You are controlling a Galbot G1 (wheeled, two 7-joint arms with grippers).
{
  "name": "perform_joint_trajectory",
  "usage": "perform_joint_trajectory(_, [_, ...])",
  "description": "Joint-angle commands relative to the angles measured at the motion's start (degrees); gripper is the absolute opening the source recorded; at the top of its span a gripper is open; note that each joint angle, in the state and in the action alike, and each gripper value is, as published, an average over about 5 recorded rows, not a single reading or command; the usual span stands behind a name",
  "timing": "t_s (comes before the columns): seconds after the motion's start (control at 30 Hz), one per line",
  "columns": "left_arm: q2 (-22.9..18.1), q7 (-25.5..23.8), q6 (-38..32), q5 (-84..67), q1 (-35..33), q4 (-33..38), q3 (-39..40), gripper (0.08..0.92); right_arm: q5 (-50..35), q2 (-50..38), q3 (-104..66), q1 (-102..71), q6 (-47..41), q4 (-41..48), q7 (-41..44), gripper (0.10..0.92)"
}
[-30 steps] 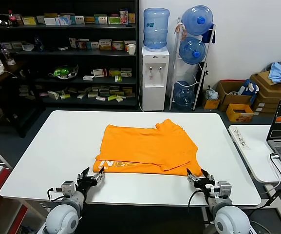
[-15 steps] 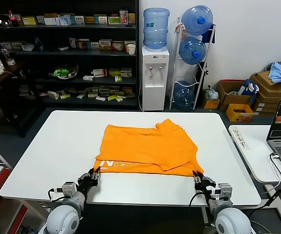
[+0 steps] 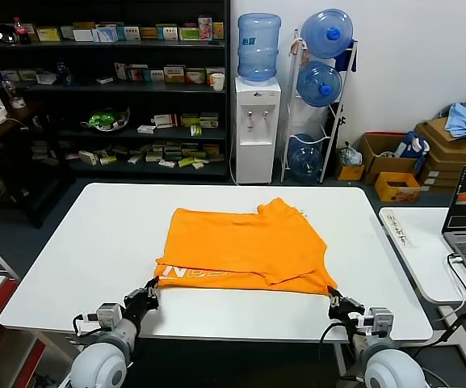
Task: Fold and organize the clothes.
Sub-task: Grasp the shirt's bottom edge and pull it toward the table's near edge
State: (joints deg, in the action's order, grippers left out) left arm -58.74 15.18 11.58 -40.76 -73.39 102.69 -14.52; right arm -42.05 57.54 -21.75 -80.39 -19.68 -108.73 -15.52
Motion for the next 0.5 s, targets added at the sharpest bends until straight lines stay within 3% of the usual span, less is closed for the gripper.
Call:
perform_joint_trajectory(0.03, [2.6,2.4,1.0,-3.1,-3.4,5.9,-1.1,0.091,-2.2,-1.6,-0.9,-5.4,-0.4,-5.7,-1.6,0.124])
perform_joint_trajectory(0.23, [5.6,5.4,2.1,-5.5,-9.4,11.5,-1.4,0.091,-4.5,-4.2,-3.1,-14.4,-1.7,-12.0,-4.3,0.124])
perform_joint_trajectory(0.5, [6.0,7.7,2.4,-5.0,-18.7,16.3,-2.5,0.091,-4.9,-4.7,-6.6,-22.7,-2.2,-16.7,-6.7,0.124])
